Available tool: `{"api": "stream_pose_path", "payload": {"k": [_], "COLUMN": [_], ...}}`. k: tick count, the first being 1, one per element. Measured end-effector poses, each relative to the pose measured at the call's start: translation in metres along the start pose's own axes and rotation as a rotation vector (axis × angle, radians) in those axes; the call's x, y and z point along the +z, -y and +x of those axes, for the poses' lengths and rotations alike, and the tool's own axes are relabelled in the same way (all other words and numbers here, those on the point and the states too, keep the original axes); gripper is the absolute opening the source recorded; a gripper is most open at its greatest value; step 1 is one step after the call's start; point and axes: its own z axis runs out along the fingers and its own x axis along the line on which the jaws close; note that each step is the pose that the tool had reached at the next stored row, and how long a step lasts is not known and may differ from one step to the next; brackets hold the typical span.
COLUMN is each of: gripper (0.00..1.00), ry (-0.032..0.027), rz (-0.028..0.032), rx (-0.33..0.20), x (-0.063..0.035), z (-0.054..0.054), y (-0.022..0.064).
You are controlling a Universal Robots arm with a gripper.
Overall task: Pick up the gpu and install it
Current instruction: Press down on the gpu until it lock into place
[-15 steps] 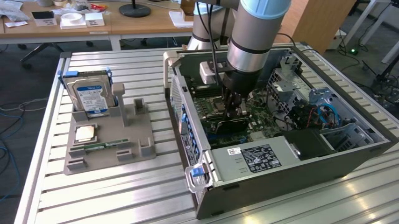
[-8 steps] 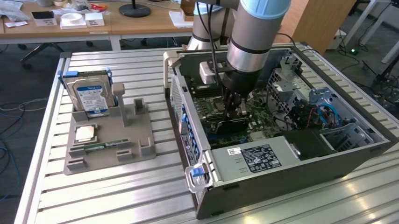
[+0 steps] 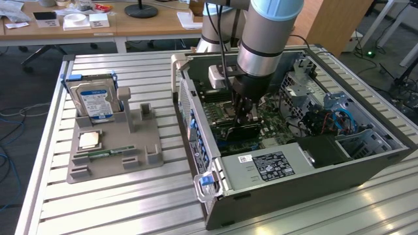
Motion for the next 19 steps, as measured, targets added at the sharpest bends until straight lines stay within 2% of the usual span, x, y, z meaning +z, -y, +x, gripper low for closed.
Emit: {"api": "stream_pose_path", "payload": {"k": [15,16,19], "gripper": [0.11,0.11,0.11], "ry": [0.0007,0.0018,0.0002], "rz": [0.0002,0.0007,0.0001], "rx": [0.0,0.0,0.0], "x": [-0.0005,-0.0015,-0.0094], "z": [-0.0001,-0.0003,-0.0006], "y": [0.0,0.0,0.0002]}}
